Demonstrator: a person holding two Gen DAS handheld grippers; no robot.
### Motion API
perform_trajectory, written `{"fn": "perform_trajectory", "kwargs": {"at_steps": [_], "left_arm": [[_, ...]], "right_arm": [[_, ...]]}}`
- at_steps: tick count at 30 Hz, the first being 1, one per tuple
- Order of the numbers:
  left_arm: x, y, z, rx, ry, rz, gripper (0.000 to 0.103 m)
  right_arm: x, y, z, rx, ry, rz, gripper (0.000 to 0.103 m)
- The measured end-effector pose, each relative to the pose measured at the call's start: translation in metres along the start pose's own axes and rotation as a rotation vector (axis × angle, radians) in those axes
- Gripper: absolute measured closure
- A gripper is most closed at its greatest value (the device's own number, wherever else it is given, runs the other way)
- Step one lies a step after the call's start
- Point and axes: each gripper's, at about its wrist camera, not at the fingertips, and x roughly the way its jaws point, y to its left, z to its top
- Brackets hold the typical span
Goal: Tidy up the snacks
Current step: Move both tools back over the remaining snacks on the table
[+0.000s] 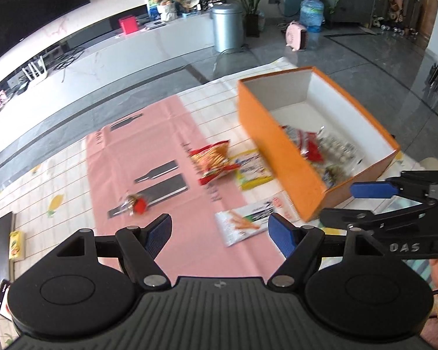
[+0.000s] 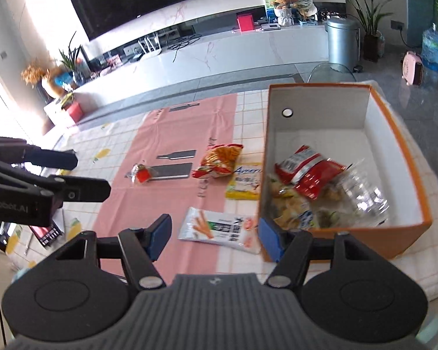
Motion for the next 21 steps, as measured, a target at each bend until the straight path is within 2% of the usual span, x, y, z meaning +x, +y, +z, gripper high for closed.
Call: {"fn": "perform_trajectory", "kwargs": {"at_steps": [4, 12, 16, 21], "left_arm": [[0.003, 0.026, -0.017, -0.027, 0.016, 0.006, 0.015], [0.028, 0.073, -0.037, -0.08, 0.057, -0.002, 0.015], [0.047, 0.092, -0.04, -0.082, 0.06, 0.002, 0.018], [0.077, 0.11, -0.041, -0.071, 0.081, 0.01, 0.018]], "right_arm": [[0.014, 0.01, -0.015, 0.092, -0.014, -0.004, 0.039], [0.055, 0.016, -0.033, 0.191, 0.035, -0.054, 0.039], [0.079, 0.025, -0.035, 0.176, 0.059, -0.084, 0.039], [0.109, 0.037, -0.036, 0.096, 0.082, -0.142, 0.04]]}}
